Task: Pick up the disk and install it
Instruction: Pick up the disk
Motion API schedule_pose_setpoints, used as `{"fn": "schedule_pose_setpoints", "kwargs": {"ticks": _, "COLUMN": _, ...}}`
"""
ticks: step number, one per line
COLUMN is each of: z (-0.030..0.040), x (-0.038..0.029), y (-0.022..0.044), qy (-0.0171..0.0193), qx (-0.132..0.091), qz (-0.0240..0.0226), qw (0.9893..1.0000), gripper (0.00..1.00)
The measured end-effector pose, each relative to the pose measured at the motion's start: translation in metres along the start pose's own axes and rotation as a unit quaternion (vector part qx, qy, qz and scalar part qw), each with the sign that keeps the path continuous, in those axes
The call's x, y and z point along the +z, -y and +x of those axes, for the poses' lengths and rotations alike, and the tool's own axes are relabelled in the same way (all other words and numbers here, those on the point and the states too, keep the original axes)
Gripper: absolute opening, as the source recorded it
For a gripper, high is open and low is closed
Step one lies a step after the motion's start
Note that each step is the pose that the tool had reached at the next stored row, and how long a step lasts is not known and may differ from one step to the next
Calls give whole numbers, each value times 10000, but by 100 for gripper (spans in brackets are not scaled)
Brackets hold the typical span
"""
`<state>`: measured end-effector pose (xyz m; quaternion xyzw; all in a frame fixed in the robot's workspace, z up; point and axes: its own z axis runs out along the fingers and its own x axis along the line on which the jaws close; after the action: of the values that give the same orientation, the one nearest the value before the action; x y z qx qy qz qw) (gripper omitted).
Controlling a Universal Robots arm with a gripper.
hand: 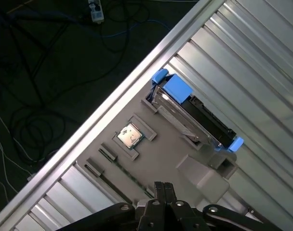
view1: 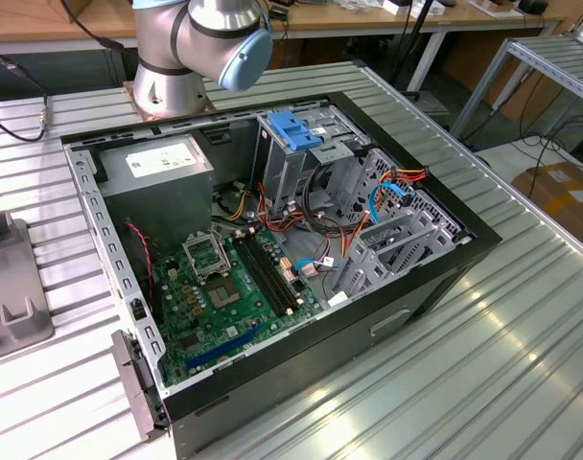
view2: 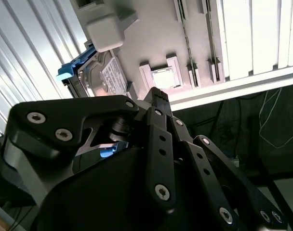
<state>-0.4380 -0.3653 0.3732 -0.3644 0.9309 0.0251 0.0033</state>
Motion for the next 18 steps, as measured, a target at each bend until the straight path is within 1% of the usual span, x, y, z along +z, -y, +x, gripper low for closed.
{"fn": "schedule_pose_setpoints", "kwargs": {"ticks": 8, "z": 0, "x": 0, "y": 0, "qy": -13, "qx": -281, "qz": -7, "qw": 9996, "gripper": 10}}
{"fn": "schedule_pose_setpoints", "kwargs": {"ticks": 11, "z": 0, "x": 0, "y": 0, "qy": -18, "qx": -400, "qz": -10, "qw": 9992, "gripper": 10}}
{"fn": "schedule_pose_setpoints", "kwargs": {"ticks": 18, "z": 0, "x": 0, "y": 0, "qy": -27, "qx": -593, "qz": -15, "qw": 9982, "gripper": 10}}
